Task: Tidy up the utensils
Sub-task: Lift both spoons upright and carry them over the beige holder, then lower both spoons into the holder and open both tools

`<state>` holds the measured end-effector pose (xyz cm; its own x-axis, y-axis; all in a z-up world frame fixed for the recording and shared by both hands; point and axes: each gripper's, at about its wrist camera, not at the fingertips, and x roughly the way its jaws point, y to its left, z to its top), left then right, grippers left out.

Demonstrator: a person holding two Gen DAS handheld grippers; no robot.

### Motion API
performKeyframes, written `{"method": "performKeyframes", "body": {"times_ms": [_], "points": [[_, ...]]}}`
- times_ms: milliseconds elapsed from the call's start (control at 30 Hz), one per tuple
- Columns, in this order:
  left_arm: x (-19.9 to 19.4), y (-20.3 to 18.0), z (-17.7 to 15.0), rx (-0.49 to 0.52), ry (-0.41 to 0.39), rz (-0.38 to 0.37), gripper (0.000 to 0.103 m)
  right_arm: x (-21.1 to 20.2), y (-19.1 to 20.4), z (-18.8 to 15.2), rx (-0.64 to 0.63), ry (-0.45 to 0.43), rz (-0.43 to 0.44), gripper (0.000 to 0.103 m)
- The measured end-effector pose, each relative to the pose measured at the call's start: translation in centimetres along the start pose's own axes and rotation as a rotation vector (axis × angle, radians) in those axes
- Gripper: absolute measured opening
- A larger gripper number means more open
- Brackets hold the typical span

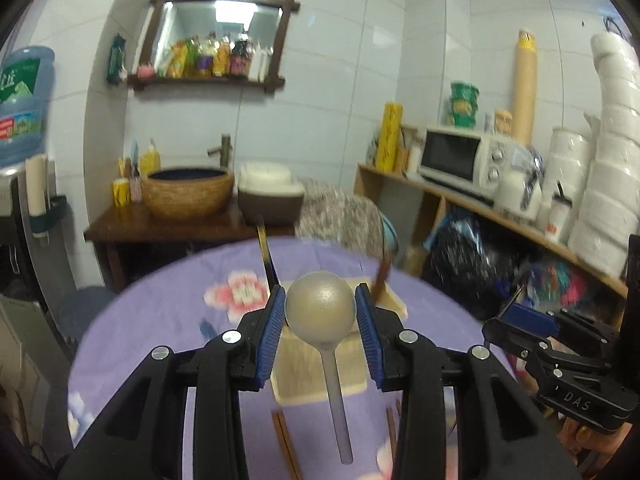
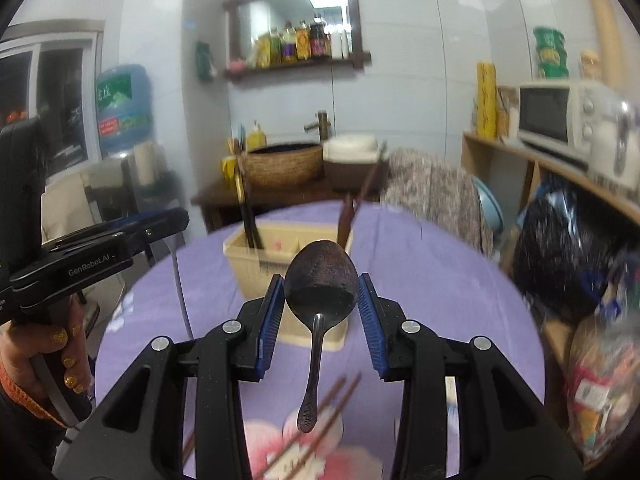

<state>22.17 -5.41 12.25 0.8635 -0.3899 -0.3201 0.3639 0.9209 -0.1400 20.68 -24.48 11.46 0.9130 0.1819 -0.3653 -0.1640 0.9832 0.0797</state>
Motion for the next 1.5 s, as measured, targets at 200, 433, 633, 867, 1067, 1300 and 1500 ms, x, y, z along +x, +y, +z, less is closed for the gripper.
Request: {"method": "performKeyframes", "body": {"times_ms": [200,433,633,867,1067,1300,1500], "points": [[2.4,0.9,6.3,-0.036,-0.138,0.072,0.036,3.2,0.2,7.7,0.022,-0.112,-0.022,0.038],[6.4,1.2,5.2,-0.025,-0.132,0.143,0.036,8.0,0.5,7.7,0.002,-0.112,-0.103,0.038],[6.9,1.7,1.9,-0.025,-0.080,0.128,0.036,9.9,-0.4,4.3,0.010,-0.039,-0.111,0.038],[7.2,1.9,-0.9,-0.019,-0.017,0.101,0.036,10.6,-0.6,1.3,0.003,0.029,-0.108,0.038],[8.7,2.1,-2.5,-0.006,0.050,0.105,0.036,11.7,-0.3,-0.4,-0.012,0.083,-0.101,0.038],[8.3,2.2,-2.9,0.005,0.052,0.109,0.037,11.5,0.3,-1.0,-0.037,0.067,-0.104,0.053],[6.9,2.7,-3.2,-0.029,0.037,0.101,0.055,10.1,0.2,-1.3,-0.018,0.042,-0.095,0.059]]}}
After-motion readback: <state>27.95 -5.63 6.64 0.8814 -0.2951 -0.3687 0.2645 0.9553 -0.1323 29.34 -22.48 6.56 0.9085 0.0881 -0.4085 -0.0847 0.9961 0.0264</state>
